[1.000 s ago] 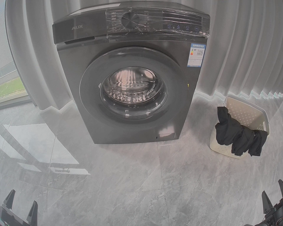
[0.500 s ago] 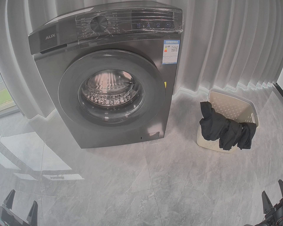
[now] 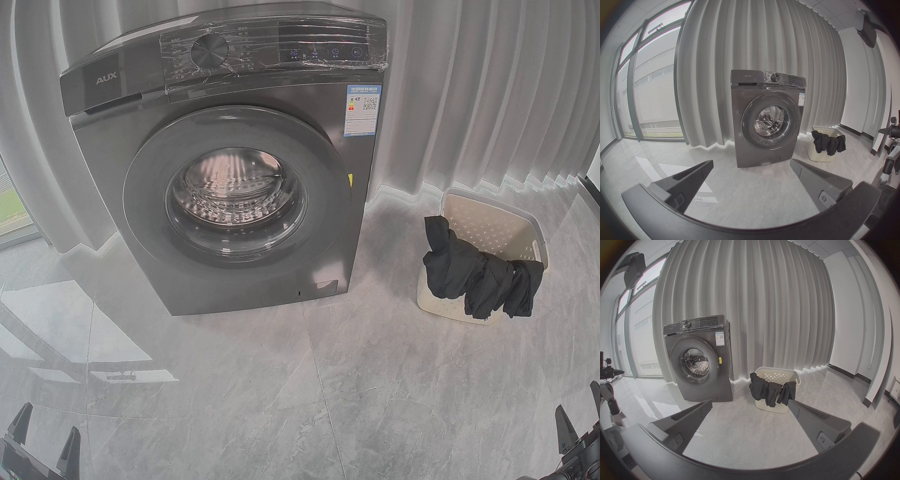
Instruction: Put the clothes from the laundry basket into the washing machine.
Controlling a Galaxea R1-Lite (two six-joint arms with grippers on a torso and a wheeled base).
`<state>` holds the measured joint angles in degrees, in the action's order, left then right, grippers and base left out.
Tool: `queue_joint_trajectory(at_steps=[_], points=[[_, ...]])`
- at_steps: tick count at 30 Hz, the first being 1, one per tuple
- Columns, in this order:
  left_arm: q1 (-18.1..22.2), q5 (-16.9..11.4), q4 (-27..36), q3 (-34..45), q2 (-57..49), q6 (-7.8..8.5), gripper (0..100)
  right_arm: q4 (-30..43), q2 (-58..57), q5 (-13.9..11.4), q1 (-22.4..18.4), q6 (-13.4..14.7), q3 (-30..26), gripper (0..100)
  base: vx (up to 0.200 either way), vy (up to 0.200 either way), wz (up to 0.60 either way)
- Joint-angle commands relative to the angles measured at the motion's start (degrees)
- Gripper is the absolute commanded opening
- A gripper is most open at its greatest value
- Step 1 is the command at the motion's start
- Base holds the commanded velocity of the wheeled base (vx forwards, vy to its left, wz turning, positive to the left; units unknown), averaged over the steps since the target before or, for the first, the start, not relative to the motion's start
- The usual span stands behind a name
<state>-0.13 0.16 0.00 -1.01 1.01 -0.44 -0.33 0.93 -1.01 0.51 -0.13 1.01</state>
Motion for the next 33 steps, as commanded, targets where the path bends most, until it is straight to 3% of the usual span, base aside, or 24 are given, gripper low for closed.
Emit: queue_joint_trajectory(at_steps=[1,4,33], points=[[0.0,0.0,0.0,1.0,-0.8,0.0,100,0.0,-0.6,0.0,0.0,0.0,-1.0,100,0.0,0.0,0.0],[0.0,0.0,0.0,1.0,-0.8,0.0,100,0.0,-0.6,0.0,-0.1,0.0,-1.0,100,0.2,0.0,0.0],[0.0,0.0,0.0,1.0,-0.8,-0.09,100,0.0,-0.6,0.0,0.0,0.0,-1.0,100,0.0,0.0,-0.06]])
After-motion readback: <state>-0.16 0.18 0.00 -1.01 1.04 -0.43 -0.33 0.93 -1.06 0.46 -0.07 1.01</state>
